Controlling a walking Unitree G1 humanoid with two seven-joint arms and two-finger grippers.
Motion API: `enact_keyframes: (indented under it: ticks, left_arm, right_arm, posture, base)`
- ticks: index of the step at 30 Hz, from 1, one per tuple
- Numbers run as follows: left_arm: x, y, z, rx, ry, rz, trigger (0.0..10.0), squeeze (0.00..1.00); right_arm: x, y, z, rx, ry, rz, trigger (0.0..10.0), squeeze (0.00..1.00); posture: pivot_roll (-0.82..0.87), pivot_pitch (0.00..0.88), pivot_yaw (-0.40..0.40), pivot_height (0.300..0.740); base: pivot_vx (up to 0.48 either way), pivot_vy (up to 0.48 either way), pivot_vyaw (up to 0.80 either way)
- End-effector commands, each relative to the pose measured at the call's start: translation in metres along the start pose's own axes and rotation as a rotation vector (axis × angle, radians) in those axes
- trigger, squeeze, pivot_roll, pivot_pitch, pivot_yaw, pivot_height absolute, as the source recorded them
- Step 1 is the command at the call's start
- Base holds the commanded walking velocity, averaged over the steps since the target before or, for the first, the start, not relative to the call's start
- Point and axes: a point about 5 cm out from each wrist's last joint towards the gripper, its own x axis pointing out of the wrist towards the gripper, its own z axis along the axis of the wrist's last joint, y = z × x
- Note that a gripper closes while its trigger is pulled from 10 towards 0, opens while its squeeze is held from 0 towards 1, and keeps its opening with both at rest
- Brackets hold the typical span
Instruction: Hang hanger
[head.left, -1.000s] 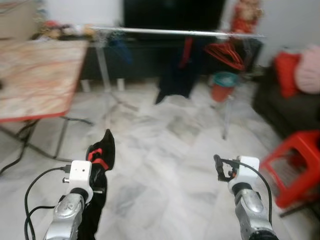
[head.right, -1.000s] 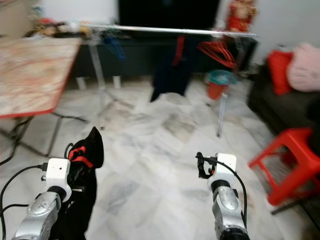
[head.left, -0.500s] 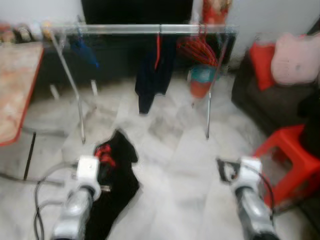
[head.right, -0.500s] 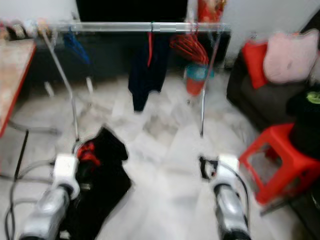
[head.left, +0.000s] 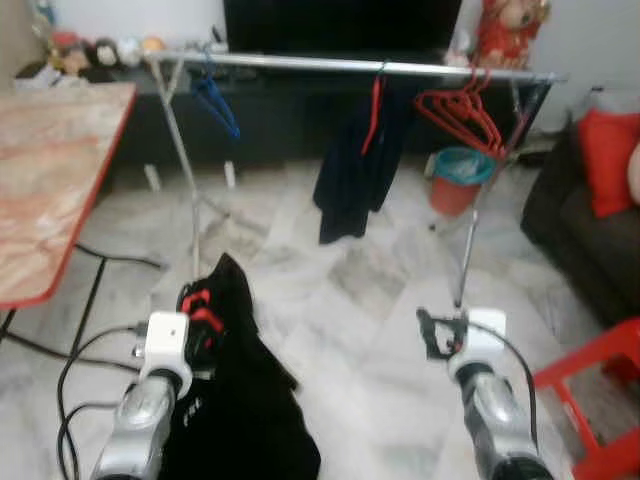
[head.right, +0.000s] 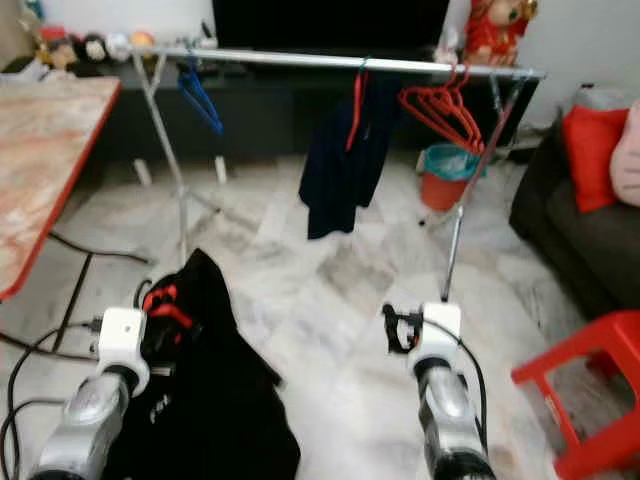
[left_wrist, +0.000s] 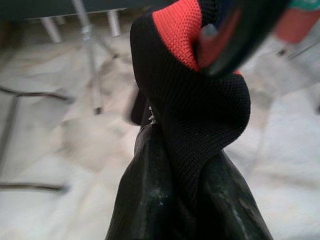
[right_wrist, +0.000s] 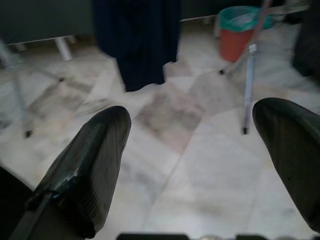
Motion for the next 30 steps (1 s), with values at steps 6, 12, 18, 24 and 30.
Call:
enact_keyframes:
  ticks: [6, 12, 18, 24, 30]
  left_arm:
    - [0.0019, 0.0066, 0.0079, 0.027, -0.03, 0.009, 10.0, 0.0]
    - [0.0024, 0.0066, 0.0078, 0.03, -0.028, 0.007, 10.0, 0.0]
    - [0.003, 0.0072, 0.009, 0.037, -0.029, 0.003, 10.0, 0.0]
    - [0.0035, 0.0068, 0.0091, 0.038, -0.03, 0.0, 10.0, 0.0]
    - [0.0046, 0.006, 0.0091, 0.042, -0.028, -0.01, 10.0, 0.0]
  right_arm:
    - [0.0021, 0.0021, 0.0014, 0.02, 0.0, -0.014, 10.0, 0.0]
    - [0.0015, 0.0002, -0.0006, 0.02, 0.011, -0.028, 10.0, 0.0]
    - [0.0027, 0.0027, -0.0005, 0.025, 0.016, -0.029, 10.0, 0.0]
    - [0.0033, 0.005, 0.0, 0.019, 0.013, -0.02, 10.0, 0.0]
    - [0.0041, 0.0039, 0.0013, 0.021, 0.007, -0.027, 10.0, 0.0]
  posture:
    - [0.11, 0.0, -0.048, 0.74]
    - [0.12, 0.0, -0.048, 0.74]
    - [0.12, 0.0, -0.047, 0.74]
    - [0.12, 0.0, -0.045, 0.74]
    - [0.11, 0.0, -0.042, 0.74]
  base:
    - [0.382, 0.0, 0.0]
    - [0.384, 0.0, 0.0]
    - [0.385, 0.0, 0.0]
    - [0.384, 0.0, 0.0]
    - [0.382, 0.0, 0.0]
